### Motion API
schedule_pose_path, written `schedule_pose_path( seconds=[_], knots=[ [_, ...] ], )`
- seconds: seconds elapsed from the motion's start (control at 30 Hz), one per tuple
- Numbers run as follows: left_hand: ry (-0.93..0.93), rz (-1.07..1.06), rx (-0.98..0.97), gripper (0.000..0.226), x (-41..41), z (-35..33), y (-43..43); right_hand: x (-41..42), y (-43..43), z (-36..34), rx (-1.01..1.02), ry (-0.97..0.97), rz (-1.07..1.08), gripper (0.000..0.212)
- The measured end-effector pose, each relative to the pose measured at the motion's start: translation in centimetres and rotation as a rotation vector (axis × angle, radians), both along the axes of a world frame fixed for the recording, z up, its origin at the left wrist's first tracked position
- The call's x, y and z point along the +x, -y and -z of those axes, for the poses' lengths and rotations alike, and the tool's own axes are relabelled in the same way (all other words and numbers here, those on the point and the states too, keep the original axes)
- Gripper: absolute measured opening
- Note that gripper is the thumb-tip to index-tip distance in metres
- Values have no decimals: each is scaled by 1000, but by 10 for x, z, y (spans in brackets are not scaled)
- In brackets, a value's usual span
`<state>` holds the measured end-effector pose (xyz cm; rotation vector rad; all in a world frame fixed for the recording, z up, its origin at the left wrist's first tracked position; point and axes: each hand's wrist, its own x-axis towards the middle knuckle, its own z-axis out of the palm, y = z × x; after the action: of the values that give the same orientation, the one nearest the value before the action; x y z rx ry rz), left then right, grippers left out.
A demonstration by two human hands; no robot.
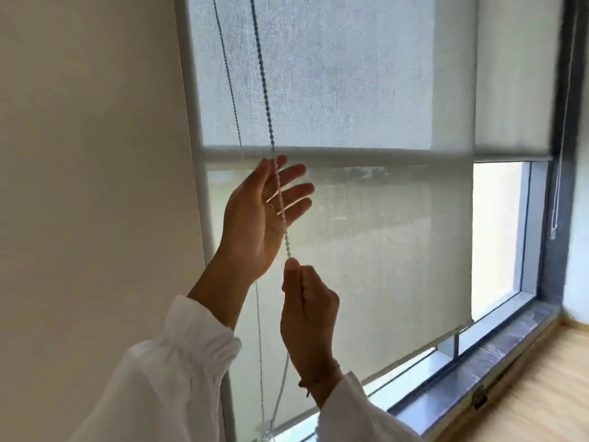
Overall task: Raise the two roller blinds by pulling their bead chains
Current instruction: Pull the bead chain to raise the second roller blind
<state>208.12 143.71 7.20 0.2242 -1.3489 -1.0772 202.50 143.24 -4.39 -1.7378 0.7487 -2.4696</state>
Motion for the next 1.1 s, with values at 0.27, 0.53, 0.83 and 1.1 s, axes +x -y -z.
schedule_pose_path(
  seconds=[0.27, 0.53, 0.83, 1.1],
  knots=[
    [-153, -250, 42, 44, -27, -1, 0, -32, 19, -1, 308, 64, -315, 37],
    [97, -582, 0, 40, -28, 87, 12, -45, 14, -94, 189, 79, -734, 28],
    [118, -599, -94, 34, -23, 134, 16, -11, 6, -134, 235, 93, -549, 44],
    [43, -233, 147, 40, -6, 71, 20, -15, -14, -119, 40, 63, -344, 48]
  ],
)
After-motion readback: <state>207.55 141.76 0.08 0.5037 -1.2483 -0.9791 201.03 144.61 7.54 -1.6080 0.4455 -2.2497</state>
